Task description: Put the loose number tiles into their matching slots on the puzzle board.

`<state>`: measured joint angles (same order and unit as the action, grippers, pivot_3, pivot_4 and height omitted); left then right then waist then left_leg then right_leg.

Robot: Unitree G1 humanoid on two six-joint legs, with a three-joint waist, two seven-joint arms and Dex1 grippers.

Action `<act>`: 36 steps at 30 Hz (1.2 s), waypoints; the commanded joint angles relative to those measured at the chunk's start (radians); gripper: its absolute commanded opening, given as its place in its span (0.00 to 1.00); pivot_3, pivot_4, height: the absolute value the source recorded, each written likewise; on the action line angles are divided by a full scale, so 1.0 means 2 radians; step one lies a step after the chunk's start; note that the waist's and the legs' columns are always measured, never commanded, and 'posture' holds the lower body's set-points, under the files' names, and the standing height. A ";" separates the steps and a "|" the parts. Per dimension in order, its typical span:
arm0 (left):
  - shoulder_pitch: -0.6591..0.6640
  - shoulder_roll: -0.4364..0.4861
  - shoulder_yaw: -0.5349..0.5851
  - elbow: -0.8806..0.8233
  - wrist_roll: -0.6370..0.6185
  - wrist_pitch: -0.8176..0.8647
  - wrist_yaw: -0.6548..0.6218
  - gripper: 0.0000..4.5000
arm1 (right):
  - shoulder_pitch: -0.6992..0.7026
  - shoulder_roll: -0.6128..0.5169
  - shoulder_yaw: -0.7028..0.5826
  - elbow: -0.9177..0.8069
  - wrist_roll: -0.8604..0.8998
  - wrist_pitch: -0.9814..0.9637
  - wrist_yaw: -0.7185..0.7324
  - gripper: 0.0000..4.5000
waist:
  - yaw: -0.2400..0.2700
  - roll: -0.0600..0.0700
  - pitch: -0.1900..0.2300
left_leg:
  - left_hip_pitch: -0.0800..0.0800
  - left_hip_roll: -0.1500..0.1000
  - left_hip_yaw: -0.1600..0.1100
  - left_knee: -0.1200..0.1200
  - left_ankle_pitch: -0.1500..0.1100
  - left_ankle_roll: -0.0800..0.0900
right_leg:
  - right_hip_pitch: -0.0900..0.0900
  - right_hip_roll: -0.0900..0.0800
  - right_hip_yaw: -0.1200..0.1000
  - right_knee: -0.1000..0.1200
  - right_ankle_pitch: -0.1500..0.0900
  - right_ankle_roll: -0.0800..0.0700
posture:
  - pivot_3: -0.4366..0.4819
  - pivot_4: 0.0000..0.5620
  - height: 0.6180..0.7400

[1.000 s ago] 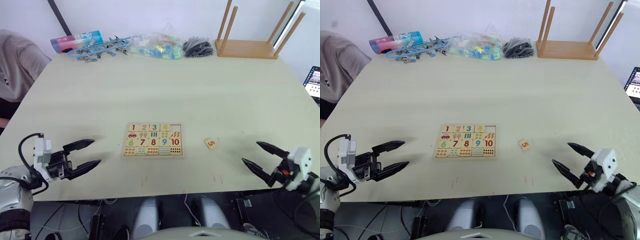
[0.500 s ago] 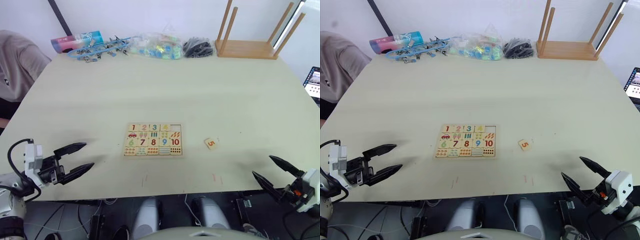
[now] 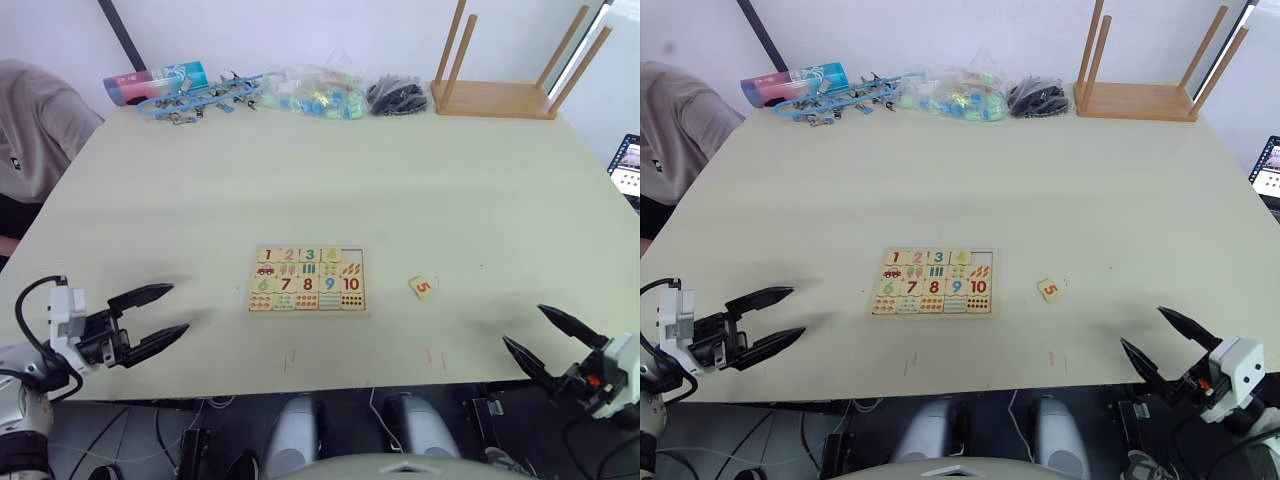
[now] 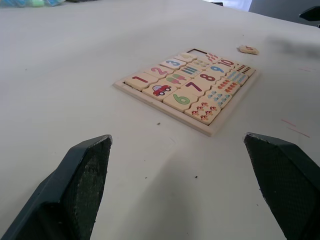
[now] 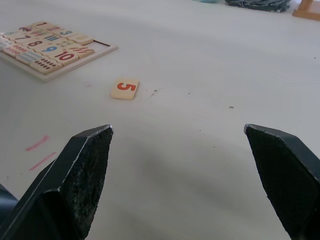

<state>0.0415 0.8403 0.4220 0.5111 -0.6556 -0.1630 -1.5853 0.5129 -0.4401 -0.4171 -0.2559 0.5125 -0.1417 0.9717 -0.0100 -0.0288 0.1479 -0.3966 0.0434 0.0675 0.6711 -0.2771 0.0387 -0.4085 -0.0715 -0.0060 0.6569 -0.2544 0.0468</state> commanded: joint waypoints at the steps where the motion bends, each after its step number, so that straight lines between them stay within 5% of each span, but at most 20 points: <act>1: -0.003 0.005 -0.005 -0.005 -0.005 -0.009 -0.015 1.00 | -0.005 -0.004 0.001 -0.022 0.009 0.005 -0.012 0.98 | 0.000 0.000 0.000 | 0.000 0.000 0.000 0.000 0.000 0.000 | 0.000 0.000 0.000 0.000 0.000 0.000 | 0.48 0.27 0.98; 11: -0.036 0.035 -0.089 0.006 -0.038 -0.045 -0.015 1.00 | -0.013 -0.002 0.092 -0.126 -0.034 0.085 -0.092 0.98 | 0.001 0.000 0.000 | 0.000 0.000 0.000 0.000 0.000 0.000 | 0.000 0.000 0.000 0.000 0.000 0.000 | 0.48 0.27 0.98; 23: -0.064 0.125 -0.251 -0.032 -0.134 -0.094 -0.015 1.00 | -0.112 -0.003 0.199 -0.151 -0.142 0.229 -0.225 0.98 | 0.000 -0.001 0.000 | 0.000 0.000 0.000 0.000 0.000 0.000 | 0.000 0.000 0.000 0.000 0.000 0.000 | 0.48 0.27 0.98; 36: -0.086 0.153 -0.299 -0.058 -0.165 -0.108 -0.015 1.00 | -0.199 0.021 0.241 -0.201 -0.150 0.457 -0.311 0.98 | -0.001 -0.001 0.000 | -0.001 -0.001 0.000 0.001 0.000 0.000 | 0.000 0.001 0.000 0.001 0.000 0.000 | 0.48 0.27 0.98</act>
<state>-0.1221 1.1271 -0.1772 0.4163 -0.9653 -0.3631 -1.5858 0.1231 -0.3965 0.0674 -0.6148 0.2068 0.7474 0.3653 -0.0113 -0.0300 0.1473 -0.3977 0.0413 0.0683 0.6721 -0.2770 0.0388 -0.4092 -0.0699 -0.0057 0.6580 -0.2544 0.0472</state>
